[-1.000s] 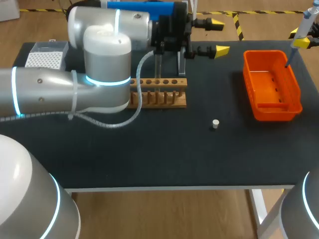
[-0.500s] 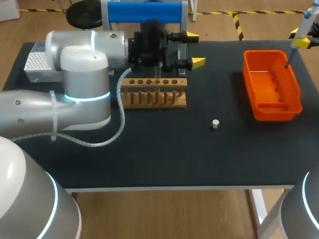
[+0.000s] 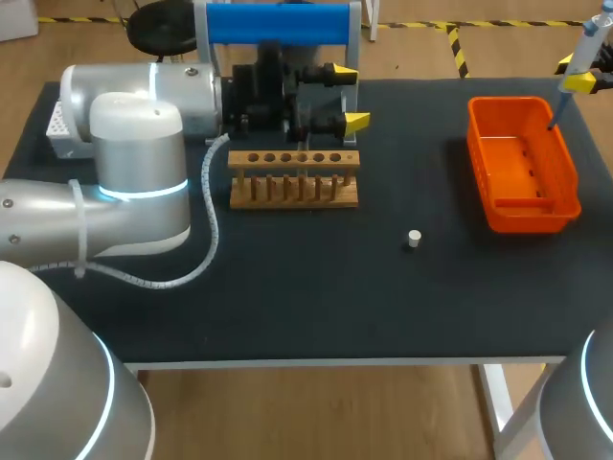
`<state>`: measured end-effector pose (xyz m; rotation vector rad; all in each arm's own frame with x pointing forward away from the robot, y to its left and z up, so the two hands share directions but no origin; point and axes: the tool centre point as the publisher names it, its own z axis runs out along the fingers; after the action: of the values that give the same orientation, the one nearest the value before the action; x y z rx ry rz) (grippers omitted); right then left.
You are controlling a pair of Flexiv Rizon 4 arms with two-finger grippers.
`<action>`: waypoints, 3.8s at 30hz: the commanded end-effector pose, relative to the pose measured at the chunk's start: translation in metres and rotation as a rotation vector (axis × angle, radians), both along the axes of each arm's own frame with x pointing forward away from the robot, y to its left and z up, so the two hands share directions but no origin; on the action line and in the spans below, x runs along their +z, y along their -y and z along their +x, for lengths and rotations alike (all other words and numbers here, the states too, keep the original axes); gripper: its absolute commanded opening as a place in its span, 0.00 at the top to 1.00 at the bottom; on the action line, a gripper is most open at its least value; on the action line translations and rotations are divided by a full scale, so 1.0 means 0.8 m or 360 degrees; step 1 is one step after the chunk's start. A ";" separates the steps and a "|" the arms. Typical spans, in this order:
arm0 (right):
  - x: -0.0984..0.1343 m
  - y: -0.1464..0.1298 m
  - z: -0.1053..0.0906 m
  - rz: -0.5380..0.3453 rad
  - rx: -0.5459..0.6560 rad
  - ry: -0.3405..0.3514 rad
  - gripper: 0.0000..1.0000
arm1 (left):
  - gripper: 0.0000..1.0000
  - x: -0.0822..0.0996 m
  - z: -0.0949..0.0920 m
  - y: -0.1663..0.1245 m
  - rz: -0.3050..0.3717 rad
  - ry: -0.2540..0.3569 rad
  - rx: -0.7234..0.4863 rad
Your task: Invert the test tube, pick up the pipette, mount the tip to pipette, aspirate from beaker and dispense into the tube, eject the tip, return the pipette, and cap with the stopper.
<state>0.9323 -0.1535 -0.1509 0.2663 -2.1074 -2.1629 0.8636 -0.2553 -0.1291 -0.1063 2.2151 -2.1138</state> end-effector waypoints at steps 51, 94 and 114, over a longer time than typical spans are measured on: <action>-0.013 -0.132 -0.070 -0.0039 0.0050 -0.0065 1.00 | 0.00 0.000 -0.007 -0.003 -0.0002 0.0003 0.0031; -0.036 -0.335 -0.109 -0.0091 -0.0021 -0.0068 1.00 | 0.00 0.000 -0.007 -0.003 -0.0002 0.0003 0.0031; -0.048 -0.383 -0.094 -0.0092 -0.0039 -0.0086 1.00 | 0.00 0.000 -0.007 -0.003 -0.0002 0.0003 0.0031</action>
<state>0.8550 0.1464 -0.1860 0.1762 -2.1552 -2.0901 0.8585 -0.2532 -0.1284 -0.1250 2.2090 -2.1017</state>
